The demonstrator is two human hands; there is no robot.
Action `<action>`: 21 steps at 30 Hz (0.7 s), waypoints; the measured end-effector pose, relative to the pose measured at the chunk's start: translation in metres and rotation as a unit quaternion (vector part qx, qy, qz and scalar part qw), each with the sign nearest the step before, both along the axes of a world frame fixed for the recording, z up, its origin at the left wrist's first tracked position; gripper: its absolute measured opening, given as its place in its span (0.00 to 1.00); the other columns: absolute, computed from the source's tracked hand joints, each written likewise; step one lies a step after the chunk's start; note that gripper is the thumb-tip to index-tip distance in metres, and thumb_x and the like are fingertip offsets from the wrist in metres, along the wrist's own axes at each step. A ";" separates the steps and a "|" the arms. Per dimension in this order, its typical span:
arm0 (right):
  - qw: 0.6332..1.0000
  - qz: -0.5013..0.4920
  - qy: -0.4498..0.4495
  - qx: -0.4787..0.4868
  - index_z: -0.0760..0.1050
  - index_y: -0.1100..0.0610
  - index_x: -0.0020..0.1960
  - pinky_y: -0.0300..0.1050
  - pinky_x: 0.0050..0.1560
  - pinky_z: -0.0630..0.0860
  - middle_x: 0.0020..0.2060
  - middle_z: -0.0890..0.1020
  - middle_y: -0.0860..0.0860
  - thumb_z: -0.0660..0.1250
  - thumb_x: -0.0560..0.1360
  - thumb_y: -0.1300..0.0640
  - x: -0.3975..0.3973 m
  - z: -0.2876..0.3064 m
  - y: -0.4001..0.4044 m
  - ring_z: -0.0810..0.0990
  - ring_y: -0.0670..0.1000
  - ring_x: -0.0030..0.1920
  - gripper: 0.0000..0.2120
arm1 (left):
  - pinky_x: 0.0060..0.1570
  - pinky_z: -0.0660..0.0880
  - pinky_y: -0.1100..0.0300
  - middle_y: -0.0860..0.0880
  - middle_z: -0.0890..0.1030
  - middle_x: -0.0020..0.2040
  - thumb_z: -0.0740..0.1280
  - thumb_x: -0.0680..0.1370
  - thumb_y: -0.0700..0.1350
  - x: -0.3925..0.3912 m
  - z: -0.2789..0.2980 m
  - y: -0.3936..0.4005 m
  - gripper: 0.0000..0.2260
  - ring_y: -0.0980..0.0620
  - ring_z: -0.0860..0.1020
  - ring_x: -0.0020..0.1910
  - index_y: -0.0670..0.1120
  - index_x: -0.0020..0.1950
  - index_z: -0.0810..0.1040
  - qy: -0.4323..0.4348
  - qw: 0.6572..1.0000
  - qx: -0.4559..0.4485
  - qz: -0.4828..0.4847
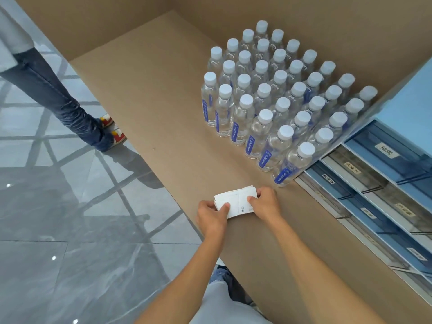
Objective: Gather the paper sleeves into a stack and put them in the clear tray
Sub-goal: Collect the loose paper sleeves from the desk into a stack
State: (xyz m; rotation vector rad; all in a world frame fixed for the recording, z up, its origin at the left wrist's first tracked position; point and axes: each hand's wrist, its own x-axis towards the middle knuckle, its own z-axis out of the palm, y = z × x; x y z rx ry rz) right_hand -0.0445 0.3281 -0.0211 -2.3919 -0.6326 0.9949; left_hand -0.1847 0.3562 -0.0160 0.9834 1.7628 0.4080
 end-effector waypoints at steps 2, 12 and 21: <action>1.000 -0.001 0.007 0.002 0.75 0.67 0.36 0.50 0.39 0.76 0.37 0.83 0.61 0.69 0.70 0.60 0.000 0.002 -0.002 0.80 0.61 0.39 0.10 | 0.39 0.72 0.58 0.48 0.80 0.45 0.74 0.72 0.47 0.001 0.002 0.001 0.15 0.49 0.78 0.42 0.43 0.52 0.75 0.002 1.000 -0.001 -0.003; 0.974 -0.117 0.182 0.065 0.73 0.60 0.57 0.43 0.45 0.76 0.48 0.81 0.54 0.71 0.72 0.64 0.006 0.002 -0.020 0.81 0.51 0.45 0.16 | 0.43 0.78 0.54 0.45 0.84 0.47 0.76 0.70 0.49 -0.004 -0.001 0.015 0.14 0.48 0.80 0.42 0.43 0.49 0.80 -0.037 0.995 -0.073 -0.053; 0.898 -0.236 0.321 0.184 0.81 0.63 0.53 0.45 0.50 0.81 0.49 0.86 0.58 0.69 0.74 0.68 0.031 0.022 -0.137 0.86 0.53 0.47 0.08 | 0.50 0.82 0.51 0.40 0.87 0.50 0.78 0.69 0.42 0.021 0.013 -0.014 0.16 0.46 0.84 0.44 0.35 0.53 0.82 -0.185 0.936 -0.149 -0.258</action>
